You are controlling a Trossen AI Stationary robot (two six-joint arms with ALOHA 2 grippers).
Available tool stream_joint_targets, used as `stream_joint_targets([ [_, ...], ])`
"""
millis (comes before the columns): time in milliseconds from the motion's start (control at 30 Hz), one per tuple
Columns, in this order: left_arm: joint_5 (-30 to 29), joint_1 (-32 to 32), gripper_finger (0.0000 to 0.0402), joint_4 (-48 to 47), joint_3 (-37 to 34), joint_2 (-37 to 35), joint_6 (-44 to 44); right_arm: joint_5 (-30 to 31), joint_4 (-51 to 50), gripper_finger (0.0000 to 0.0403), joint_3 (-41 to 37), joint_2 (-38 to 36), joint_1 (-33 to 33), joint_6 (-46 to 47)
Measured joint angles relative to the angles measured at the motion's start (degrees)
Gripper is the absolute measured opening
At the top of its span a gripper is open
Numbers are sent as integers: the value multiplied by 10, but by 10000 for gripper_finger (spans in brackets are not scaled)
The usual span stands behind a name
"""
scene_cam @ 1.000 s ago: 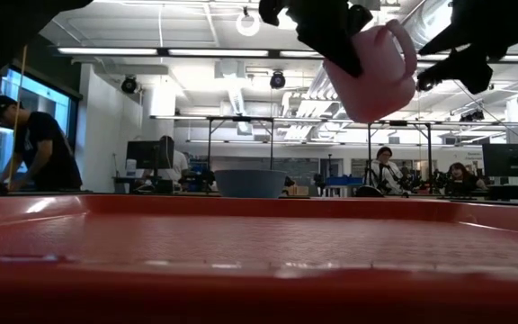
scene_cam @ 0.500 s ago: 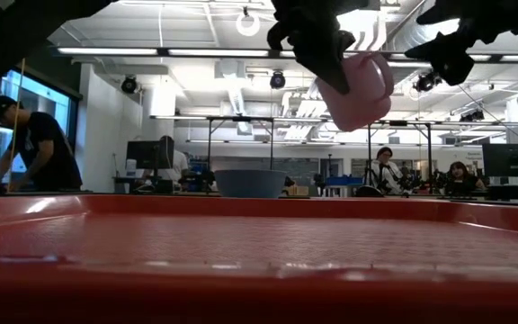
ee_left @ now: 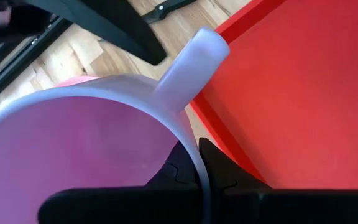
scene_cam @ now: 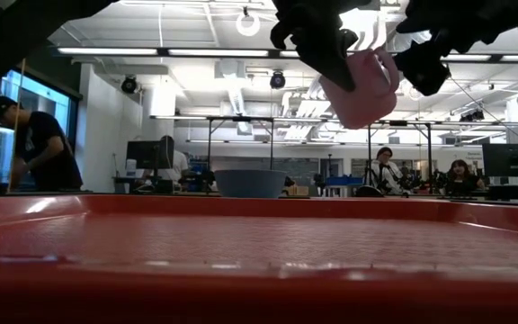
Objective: Set up tray
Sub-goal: Put the purple mug in the top right of the tray
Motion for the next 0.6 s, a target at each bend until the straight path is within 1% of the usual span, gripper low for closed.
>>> stream_joint_targets([
  [300,0,0,24,12,0,0,-3,-35,41,209,0,61,0,-4],
  [433,3,0,24,7,0,0,-4,-41,60,203,0,72,0,-3],
  [500,4,0,25,6,0,0,-7,-36,65,188,0,71,0,-4],
  [600,9,0,37,5,0,0,-11,-35,65,143,0,67,0,-4],
])
